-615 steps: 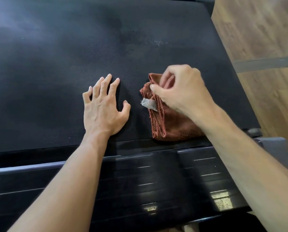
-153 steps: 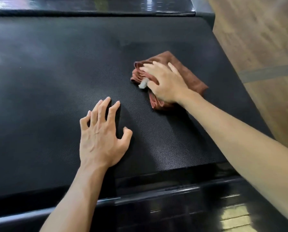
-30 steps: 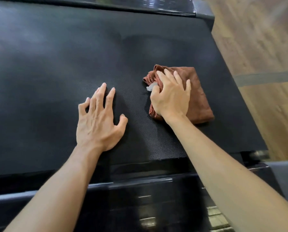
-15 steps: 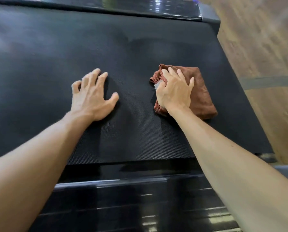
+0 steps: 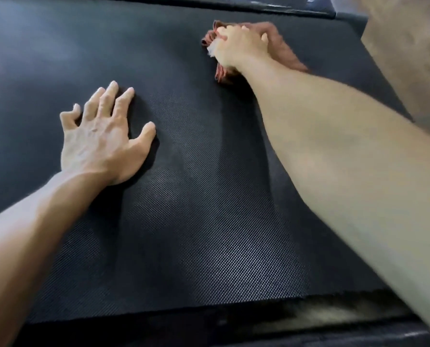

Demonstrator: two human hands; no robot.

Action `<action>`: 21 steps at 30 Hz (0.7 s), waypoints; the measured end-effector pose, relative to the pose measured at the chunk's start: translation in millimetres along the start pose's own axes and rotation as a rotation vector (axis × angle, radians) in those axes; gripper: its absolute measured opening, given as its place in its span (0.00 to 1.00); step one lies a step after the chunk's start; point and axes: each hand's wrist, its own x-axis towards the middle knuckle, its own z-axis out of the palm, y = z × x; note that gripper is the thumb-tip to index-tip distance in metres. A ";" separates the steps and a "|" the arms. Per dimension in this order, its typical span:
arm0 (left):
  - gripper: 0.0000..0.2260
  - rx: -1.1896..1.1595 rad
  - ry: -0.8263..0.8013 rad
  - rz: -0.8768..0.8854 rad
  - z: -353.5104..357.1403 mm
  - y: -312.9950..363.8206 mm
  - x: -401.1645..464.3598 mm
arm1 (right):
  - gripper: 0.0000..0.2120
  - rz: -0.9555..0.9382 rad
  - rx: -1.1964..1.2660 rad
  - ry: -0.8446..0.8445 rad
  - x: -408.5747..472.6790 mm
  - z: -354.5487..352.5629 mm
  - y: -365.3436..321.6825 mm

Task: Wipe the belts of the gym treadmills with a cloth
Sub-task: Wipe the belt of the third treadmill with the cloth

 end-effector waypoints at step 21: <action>0.37 -0.028 0.009 -0.004 -0.5 -0.6 -1.3 | 0.23 -0.177 -0.015 -0.057 -22.7 19.4 -34.7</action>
